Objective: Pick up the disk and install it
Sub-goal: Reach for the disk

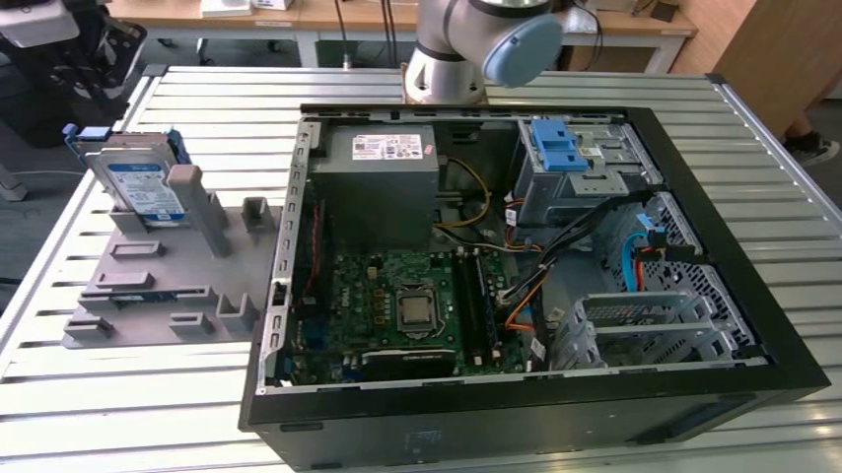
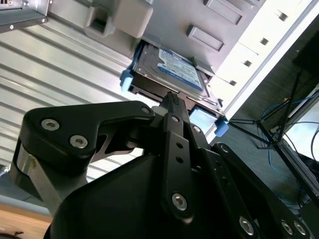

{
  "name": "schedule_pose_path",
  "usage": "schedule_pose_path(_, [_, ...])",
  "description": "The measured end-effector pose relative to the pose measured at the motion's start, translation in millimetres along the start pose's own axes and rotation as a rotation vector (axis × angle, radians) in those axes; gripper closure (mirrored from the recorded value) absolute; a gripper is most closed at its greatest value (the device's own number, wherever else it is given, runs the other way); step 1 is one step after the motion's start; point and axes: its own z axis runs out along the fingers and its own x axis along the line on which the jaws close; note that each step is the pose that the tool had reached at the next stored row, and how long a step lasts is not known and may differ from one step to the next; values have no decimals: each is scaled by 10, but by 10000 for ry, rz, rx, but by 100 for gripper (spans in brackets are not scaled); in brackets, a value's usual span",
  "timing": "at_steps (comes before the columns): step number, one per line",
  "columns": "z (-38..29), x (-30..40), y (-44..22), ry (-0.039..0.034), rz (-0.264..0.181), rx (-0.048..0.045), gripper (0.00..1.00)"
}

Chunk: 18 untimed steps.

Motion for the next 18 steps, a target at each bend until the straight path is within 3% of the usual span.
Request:
schedule_pose_path(5, [10, 125, 9, 21, 1, 1, 89])
schedule_pose_path(18, [22, 295, 25, 23, 1, 2, 89])
